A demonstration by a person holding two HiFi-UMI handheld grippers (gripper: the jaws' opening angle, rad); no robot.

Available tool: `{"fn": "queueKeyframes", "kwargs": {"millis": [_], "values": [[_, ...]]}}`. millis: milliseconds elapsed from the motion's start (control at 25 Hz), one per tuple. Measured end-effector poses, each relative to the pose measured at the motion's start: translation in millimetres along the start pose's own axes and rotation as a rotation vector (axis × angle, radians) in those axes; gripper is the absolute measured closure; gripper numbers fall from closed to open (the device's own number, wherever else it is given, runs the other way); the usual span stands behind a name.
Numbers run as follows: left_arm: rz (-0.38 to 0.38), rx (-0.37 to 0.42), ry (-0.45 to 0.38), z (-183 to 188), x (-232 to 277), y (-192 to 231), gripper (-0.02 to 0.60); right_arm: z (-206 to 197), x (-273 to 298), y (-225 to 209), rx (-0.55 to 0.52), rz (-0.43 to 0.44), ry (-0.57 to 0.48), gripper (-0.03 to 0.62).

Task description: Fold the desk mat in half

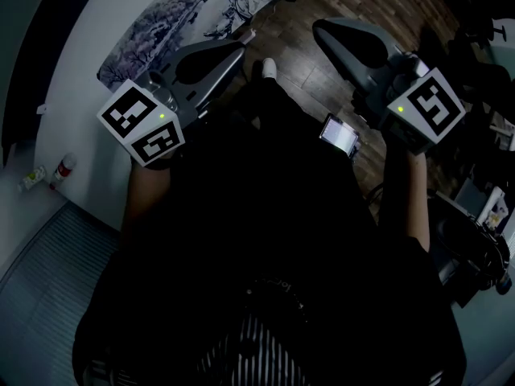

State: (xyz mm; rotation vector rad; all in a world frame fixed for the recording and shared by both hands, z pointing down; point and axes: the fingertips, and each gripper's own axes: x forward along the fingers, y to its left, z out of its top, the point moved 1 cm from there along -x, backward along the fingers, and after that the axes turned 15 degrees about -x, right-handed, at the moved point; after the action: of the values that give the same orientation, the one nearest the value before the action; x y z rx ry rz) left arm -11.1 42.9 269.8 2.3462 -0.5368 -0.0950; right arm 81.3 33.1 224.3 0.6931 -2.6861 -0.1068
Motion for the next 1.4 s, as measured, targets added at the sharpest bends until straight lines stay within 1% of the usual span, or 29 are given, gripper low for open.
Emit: {"fn": "queueKeyframes", "kwargs": {"millis": [240, 440, 600, 720, 840, 880, 1000, 1040, 1080, 1200, 1400], "values": [[0.057, -0.002, -0.008, 14, 3, 28, 0.574, -3, 32, -30, -0.002, 0.046, -0.033, 0.591], [0.087, 0.021, -0.029, 25, 1, 29, 0.574, 8, 41, -42, -0.025, 0.058, -0.076, 0.589], [0.112, 0.038, -0.021, 49, 26, 49, 0.574, 2, 52, -82, -0.003, 0.065, -0.101, 0.589], [0.112, 0.039, -0.014, 61, 45, 59, 0.574, -2, 55, -111, 0.008, 0.063, -0.114, 0.589], [0.105, 0.033, 0.007, 67, 69, 65, 0.574, -6, 58, -135, 0.012, 0.075, -0.126, 0.591], [0.108, 0.032, 0.002, 71, 77, 68, 0.574, -8, 60, -144, 0.014, 0.080, -0.128, 0.589], [0.171, 0.023, -0.062, 92, 92, 84, 0.574, -13, 68, -172, 0.036, 0.105, -0.138, 0.591], [0.192, 0.011, -0.070, 96, 96, 90, 0.574, -15, 72, -179, 0.045, 0.120, -0.141, 0.589], [0.207, -0.005, -0.060, 97, 101, 96, 0.574, -18, 76, -185, 0.051, 0.136, -0.140, 0.589], [0.234, -0.033, 0.007, 90, 119, 114, 0.574, -27, 90, -205, 0.048, 0.177, -0.130, 0.590], [0.283, -0.050, -0.014, 93, 149, 133, 0.574, -43, 103, -237, 0.082, 0.238, -0.155, 0.590]]}}
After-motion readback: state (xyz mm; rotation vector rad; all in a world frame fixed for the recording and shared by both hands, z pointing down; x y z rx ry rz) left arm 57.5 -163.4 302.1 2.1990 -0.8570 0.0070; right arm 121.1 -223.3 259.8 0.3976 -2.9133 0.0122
